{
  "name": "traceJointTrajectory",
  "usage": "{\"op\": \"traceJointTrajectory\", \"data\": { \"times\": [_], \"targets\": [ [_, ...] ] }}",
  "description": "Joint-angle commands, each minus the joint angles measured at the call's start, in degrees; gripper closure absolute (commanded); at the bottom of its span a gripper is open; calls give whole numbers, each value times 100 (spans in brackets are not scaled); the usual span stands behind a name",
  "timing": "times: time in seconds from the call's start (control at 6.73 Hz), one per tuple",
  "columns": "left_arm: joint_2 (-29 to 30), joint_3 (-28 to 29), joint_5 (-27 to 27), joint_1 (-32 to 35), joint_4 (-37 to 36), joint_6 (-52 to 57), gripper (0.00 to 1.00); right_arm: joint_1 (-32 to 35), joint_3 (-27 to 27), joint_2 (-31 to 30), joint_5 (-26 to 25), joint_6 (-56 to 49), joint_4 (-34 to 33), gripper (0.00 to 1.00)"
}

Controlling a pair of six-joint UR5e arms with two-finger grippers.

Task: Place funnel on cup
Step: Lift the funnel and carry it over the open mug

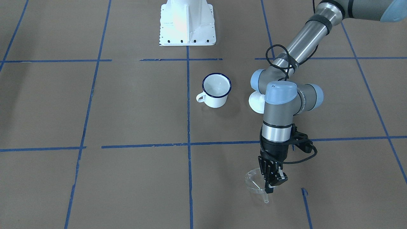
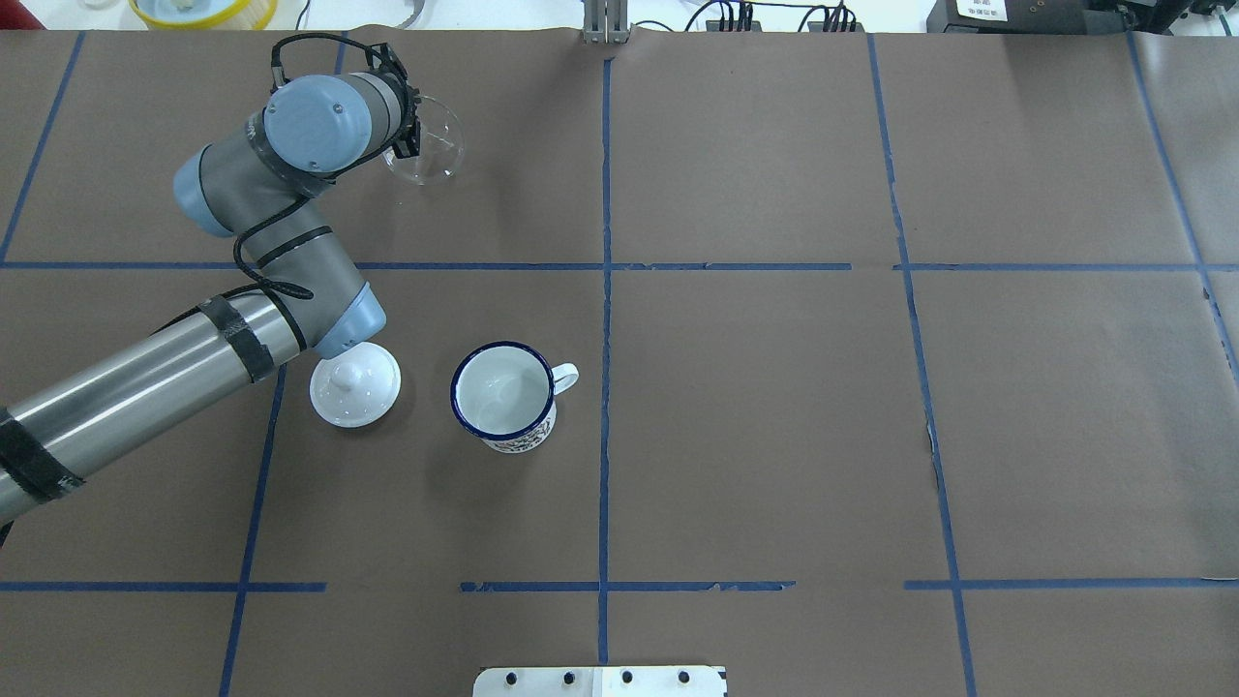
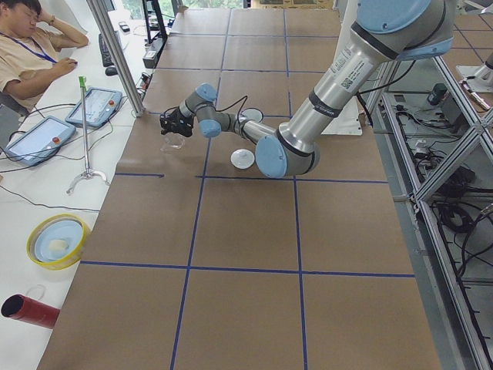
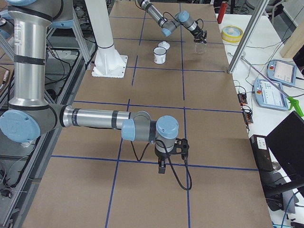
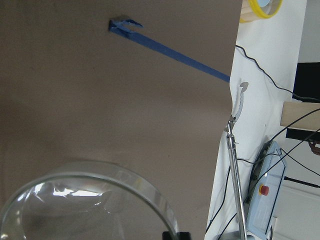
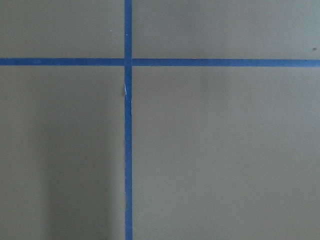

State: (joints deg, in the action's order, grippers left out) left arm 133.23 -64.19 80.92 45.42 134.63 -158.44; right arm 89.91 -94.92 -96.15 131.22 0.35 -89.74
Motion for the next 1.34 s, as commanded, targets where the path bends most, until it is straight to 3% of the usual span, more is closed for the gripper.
{"op": "traceJointTrajectory", "data": {
  "times": [0.0, 0.15, 0.3, 0.74, 1.04, 1.19],
  "targets": [
    [-121, -730, 124, 37, -59, 354, 100, 0, 0, 0, 0, 0, 0, 0],
    [-383, -1422, 691, 28, -294, 758, 100, 0, 0, 0, 0, 0, 0, 0],
    [-499, -2238, 1375, 28, -1088, 1493, 100, 0, 0, 0, 0, 0, 0, 0],
    [-430, -4228, 2398, -164, -4031, 2901, 100, 0, 0, 0, 0, 0, 0, 0],
    [-203, -4681, 2507, -1067, -5642, 3852, 100, 0, 0, 0, 0, 0, 0, 0],
    [-131, -4716, 2890, -1210, -5797, 4308, 100, 0, 0, 0, 0, 0, 0, 0]
  ]
}}
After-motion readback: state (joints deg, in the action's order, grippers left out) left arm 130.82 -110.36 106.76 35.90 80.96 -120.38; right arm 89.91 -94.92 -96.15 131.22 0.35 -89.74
